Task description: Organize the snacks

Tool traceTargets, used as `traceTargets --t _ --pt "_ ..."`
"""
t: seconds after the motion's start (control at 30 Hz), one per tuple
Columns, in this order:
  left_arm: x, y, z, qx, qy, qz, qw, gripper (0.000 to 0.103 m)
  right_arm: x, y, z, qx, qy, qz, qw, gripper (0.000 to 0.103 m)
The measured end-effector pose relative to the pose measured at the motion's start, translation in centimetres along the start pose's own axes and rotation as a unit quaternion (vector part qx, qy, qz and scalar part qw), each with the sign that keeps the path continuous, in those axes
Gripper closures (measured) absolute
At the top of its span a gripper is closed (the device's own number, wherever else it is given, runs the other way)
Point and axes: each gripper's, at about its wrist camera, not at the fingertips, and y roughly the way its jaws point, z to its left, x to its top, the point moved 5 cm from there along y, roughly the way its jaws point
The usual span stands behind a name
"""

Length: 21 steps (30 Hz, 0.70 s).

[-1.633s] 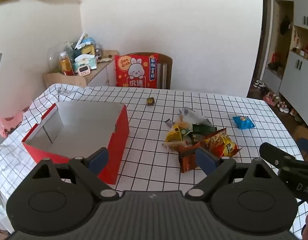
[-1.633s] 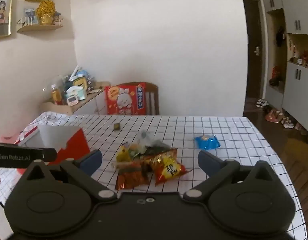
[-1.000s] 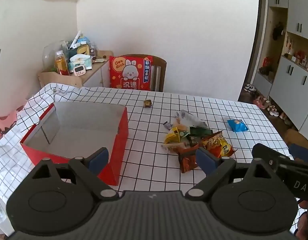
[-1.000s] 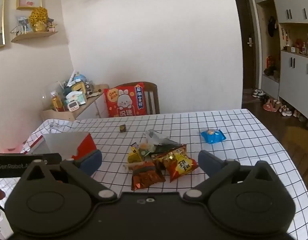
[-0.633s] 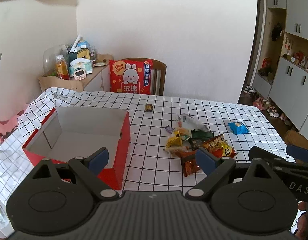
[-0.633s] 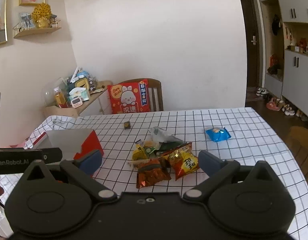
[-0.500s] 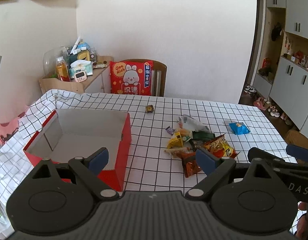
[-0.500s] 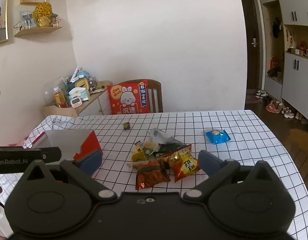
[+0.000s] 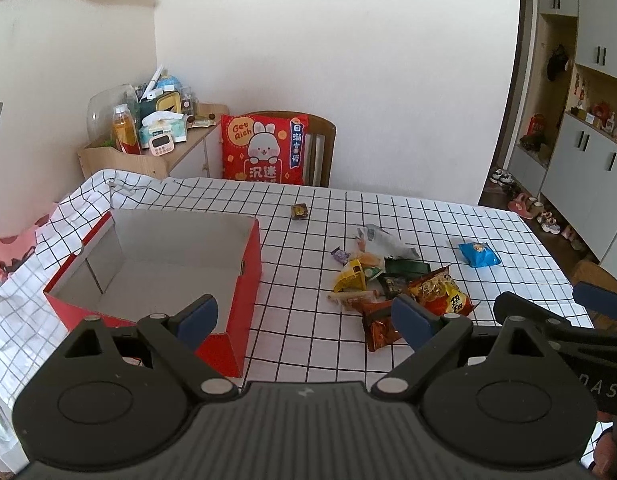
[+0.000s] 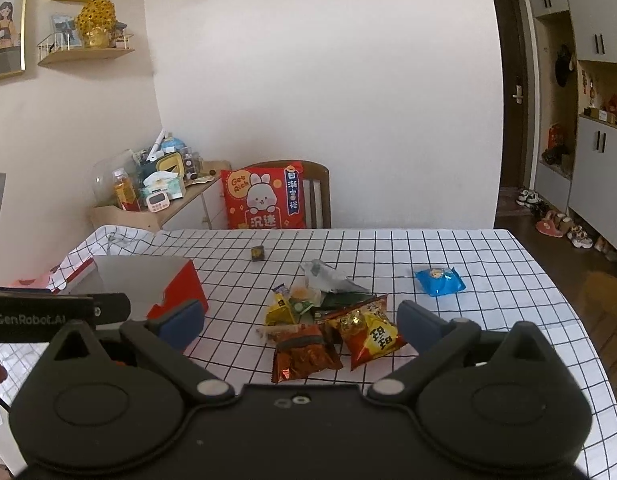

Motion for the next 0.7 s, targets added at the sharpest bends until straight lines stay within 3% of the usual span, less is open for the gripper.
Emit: traceTargets --t 0.7 --pt "0.06 -0.22 0.12 0.005 -0.009 -0.003 0.9999 0.008 0.2 0.08 -0.09 -0.003 -0.006 -0.003 1.0 0.0"
